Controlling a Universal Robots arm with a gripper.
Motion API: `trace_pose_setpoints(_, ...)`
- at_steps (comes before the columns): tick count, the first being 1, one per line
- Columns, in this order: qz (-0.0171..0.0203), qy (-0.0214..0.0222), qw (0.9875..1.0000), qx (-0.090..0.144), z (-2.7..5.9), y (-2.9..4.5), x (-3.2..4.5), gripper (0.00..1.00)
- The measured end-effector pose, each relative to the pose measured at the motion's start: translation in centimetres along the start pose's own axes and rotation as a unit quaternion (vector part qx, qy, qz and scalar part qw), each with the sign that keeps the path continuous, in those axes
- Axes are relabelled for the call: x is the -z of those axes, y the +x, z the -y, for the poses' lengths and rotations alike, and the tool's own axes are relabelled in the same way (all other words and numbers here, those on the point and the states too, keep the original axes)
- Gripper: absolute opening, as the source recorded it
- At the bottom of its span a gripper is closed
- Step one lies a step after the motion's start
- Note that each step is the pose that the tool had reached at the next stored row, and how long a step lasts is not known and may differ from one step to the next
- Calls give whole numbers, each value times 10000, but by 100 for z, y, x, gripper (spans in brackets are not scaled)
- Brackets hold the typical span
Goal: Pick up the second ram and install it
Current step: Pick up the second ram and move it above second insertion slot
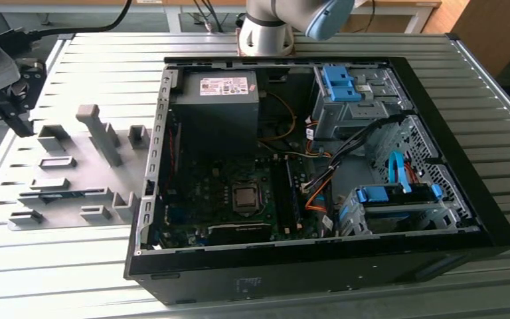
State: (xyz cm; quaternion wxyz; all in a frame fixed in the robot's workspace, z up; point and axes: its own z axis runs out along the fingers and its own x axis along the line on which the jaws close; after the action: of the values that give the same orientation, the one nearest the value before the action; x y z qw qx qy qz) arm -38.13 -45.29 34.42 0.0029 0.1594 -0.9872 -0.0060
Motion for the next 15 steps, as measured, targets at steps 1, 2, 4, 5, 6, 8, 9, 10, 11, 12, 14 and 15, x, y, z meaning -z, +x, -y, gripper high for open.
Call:
trace_pose_setpoints(1,0,0,10000,39,0,0,0,11)
trace_pose_setpoints(2,0,0,10000,78,1,0,-1,11)
trace_pose_setpoints(4,-1,0,9999,150,1,1,-1,11)
trace_pose_setpoints(5,-2,0,9998,186,2,2,-1,11)
trace_pose_setpoints(6,-2,1,9998,220,3,2,0,11)
trace_pose_setpoints(8,-3,1,9996,284,4,3,0,11)
trace_pose_setpoints(9,-4,1,9995,317,5,3,-1,11)
trace_pose_setpoints(10,-4,1,9994,344,6,4,0,11)
trace_pose_setpoints(11,-5,1,9993,370,7,4,0,11)
trace_pose_setpoints(12,-5,1,9992,394,8,5,0,11)
trace_pose_setpoints(14,-5,2,9990,444,10,6,-1,11)
trace_pose_setpoints(15,-5,2,9989,469,11,6,-1,11)
